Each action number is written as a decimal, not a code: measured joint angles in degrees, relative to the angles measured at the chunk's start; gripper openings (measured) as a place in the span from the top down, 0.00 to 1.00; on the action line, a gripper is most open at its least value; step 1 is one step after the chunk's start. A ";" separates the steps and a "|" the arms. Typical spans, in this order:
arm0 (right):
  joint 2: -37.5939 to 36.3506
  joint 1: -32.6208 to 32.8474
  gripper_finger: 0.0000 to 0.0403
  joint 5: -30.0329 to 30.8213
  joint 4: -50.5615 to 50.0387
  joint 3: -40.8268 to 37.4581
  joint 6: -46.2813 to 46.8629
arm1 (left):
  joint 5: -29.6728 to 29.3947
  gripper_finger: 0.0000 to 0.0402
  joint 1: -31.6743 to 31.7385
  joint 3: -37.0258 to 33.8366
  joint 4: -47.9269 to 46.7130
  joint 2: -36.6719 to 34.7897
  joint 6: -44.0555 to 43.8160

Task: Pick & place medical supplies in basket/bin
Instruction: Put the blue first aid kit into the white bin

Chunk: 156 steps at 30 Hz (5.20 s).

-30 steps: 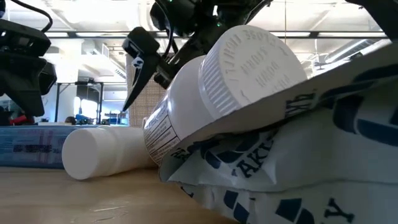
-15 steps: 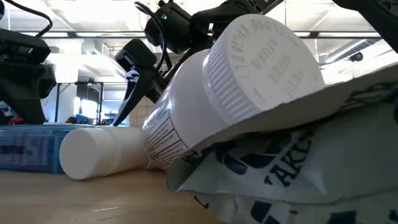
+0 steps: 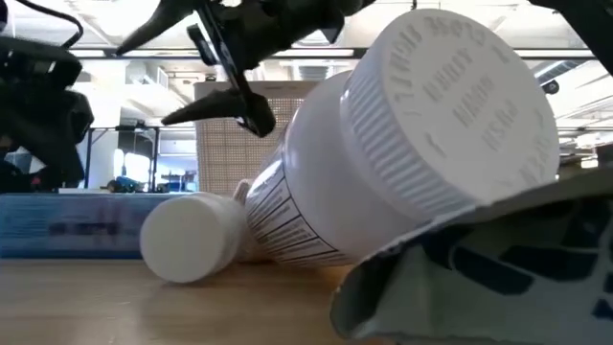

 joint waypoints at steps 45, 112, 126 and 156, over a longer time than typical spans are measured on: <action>0.28 -3.89 0.22 -1.84 -11.50 -8.29 -23.94 | 4.17 0.27 -5.38 27.35 -6.06 30.02 -23.50; 1.42 -3.70 0.22 -8.78 -8.88 -11.21 2.29 | 0.25 0.27 -0.38 13.79 -28.86 1.36 -23.75; 2.26 -3.95 0.22 -7.32 -2.27 -13.84 8.86 | -6.17 0.28 -0.09 12.16 -19.15 12.32 -31.26; -0.68 -5.16 0.22 -11.61 0.83 -13.54 5.55 | -9.73 0.43 -0.21 11.81 -13.77 16.46 -29.07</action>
